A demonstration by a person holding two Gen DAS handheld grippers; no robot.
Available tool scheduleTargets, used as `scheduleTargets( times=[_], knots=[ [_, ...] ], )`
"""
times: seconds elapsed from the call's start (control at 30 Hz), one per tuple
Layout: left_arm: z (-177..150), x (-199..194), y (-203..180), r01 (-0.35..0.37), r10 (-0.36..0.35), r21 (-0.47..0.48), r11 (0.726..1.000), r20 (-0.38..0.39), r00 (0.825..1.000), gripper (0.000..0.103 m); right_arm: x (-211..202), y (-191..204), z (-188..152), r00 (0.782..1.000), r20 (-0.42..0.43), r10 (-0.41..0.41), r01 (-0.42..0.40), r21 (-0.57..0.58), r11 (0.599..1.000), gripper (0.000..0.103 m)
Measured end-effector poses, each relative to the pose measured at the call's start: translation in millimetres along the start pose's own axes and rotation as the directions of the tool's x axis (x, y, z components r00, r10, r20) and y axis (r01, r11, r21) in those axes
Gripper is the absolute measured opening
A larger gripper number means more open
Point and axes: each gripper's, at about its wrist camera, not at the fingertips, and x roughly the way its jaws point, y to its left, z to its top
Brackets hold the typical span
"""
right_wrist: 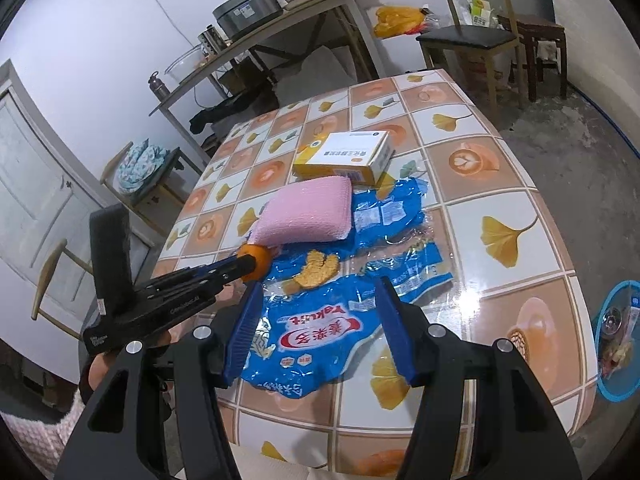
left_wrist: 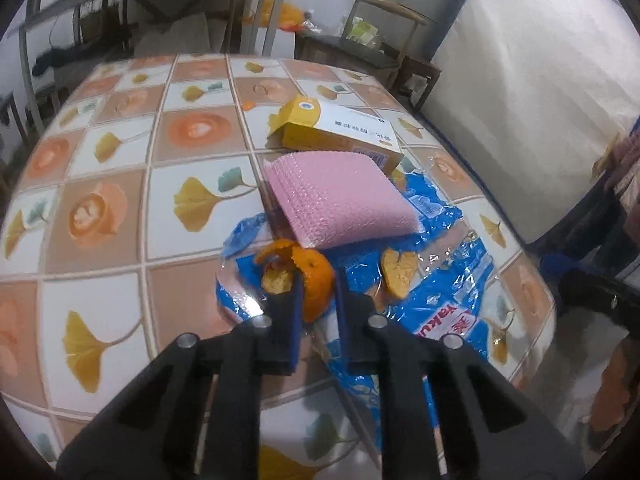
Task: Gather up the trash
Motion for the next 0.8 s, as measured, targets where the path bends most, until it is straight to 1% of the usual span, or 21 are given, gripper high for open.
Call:
scheduleTargets(
  times=[0.13, 0.17, 0.23, 0.3, 0.4, 0.47, 0.53, 0.57, 0.6, 0.67, 0.73, 0.8],
  knots=[
    [-1.3, -16.2, -16.4, -0.065, 0.063, 0.112, 0.992, 0.017, 0.998, 0.01, -1.1, -2.4, -1.5, 1.0, 0.003, 0.005, -0.005, -0.002, 1.0, 0.057],
    [-2.6, -22.1, -22.7, -0.087, 0.084, 0.151, 0.985, 0.025, 0.996, 0.01, -1.7, -2.7, -1.6, 1.0, 0.004, 0.006, -0.006, -0.002, 1.0, 0.057],
    [-5.5, -31.5, -34.1, -0.11, 0.107, 0.216, 0.97, 0.025, 0.994, 0.01, -3.9, -5.0, -2.2, 1.0, 0.012, 0.012, -0.012, 0.001, 1.0, 0.057],
    [-9.3, -38.8, -46.4, -0.113, 0.113, 0.274, 0.955, 0.014, 0.993, 0.01, -5.8, -6.5, -3.4, 1.0, 0.016, 0.014, -0.015, 0.003, 1.0, 0.057],
    [-14.8, -38.1, -60.0, -0.09, 0.103, 0.328, 0.94, -0.023, 0.994, 0.01, -8.4, -8.8, -5.4, 1.0, 0.021, 0.018, -0.018, 0.008, 1.0, 0.057],
    [-18.9, -32.1, -65.7, -0.057, 0.082, 0.337, 0.94, -0.059, 0.995, 0.012, -10.7, -10.6, -7.3, 1.0, 0.023, 0.018, -0.019, 0.012, 1.0, 0.057],
    [-21.8, -26.0, -67.1, 0.002, 0.03, 0.314, 0.95, -0.097, 0.995, 0.018, -13.1, -12.3, -8.9, 1.0, 0.024, 0.016, -0.016, 0.015, 1.0, 0.057],
    [-23.0, -26.9, -66.6, 0.033, -0.004, 0.296, 0.955, -0.098, 0.995, 0.026, -14.4, -13.8, -9.4, 1.0, 0.024, 0.015, -0.015, 0.016, 1.0, 0.057],
    [-23.3, -29.3, -65.0, 0.071, -0.049, 0.271, 0.96, -0.09, 0.995, 0.033, -15.3, -14.3, -9.7, 1.0, 0.024, 0.014, -0.015, 0.017, 1.0, 0.057],
    [-24.3, -36.4, -62.1, 0.12, -0.109, 0.235, 0.965, -0.059, 0.992, 0.039, -16.1, -16.1, -9.3, 1.0, 0.022, 0.014, -0.014, 0.018, 1.0, 0.057],
    [-24.4, -45.2, -56.3, 0.147, -0.147, 0.207, 0.967, -0.016, 0.989, 0.041, -15.0, -16.7, -7.0, 1.0, 0.017, 0.02, -0.02, 0.015, 1.0, 0.057],
    [-24.5, -54.4, -47.3, 0.147, -0.155, 0.177, 0.973, 0.029, 0.988, 0.041, -12.1, -15.6, -3.8, 0.999, 0.011, 0.041, -0.042, 0.017, 0.999, 0.057]
  ],
)
